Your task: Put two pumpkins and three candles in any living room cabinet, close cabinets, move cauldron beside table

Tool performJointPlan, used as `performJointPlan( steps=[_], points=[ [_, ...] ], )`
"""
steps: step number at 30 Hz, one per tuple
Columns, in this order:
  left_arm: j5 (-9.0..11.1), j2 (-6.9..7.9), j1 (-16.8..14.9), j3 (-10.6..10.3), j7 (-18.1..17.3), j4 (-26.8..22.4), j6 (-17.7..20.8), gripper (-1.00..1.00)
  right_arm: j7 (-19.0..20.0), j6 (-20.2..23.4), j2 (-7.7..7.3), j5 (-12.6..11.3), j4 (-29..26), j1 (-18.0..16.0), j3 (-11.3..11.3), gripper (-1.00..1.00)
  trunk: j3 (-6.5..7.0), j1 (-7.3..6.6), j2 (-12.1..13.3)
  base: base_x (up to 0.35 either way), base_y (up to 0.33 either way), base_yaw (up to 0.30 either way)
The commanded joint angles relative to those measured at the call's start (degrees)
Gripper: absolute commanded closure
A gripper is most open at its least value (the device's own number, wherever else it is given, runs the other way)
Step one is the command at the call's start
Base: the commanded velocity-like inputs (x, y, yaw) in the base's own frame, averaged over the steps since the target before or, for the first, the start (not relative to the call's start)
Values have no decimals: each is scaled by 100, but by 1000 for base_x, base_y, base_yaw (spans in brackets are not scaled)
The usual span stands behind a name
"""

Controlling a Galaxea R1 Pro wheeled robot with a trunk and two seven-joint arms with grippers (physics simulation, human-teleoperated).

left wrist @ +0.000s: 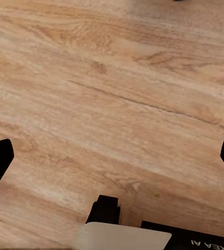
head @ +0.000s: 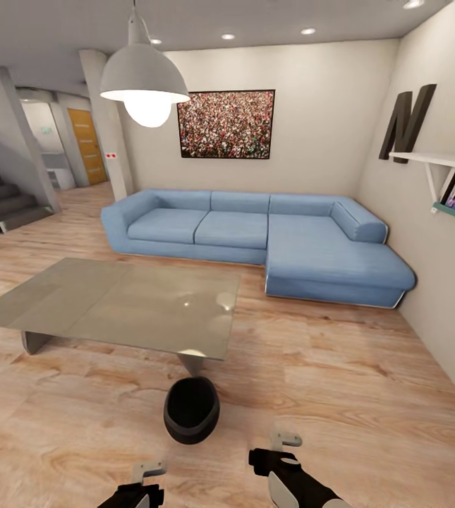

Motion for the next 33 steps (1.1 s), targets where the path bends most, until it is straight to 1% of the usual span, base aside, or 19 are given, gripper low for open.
performJointPlan(
  steps=[1, 10, 14, 23, 33],
  points=[
    [52, 4, -1, -49, 36, -13, 32, -100, -42, 32, 0, -5, -8, -3, 28, -100, -6, -2, -3, -133, 0, 0],
    [52, -2, -1, -49, 36, -13, 32, -100, -42, 33, 0, -3, -5, -3, 34, -100, -6, -2, -3, -31, 0, 1],
    [52, 4, -1, -49, 36, -13, 32, -100, -42, 33, 0, -2, -2, -3, 37, -100, -6, -2, -3, -147, 0, 85],
    [52, -4, -1, -49, 36, -13, 32, -100, -109, 62, 0, -2, 0, -3, 37, -100, -6, -2, -3, -225, -104, 259],
    [52, -4, 8, -49, 36, -13, 32, -100, -121, 114, 0, -2, 4, -3, 37, -100, -36, -2, -3, -35, -15, 280]
  ],
)
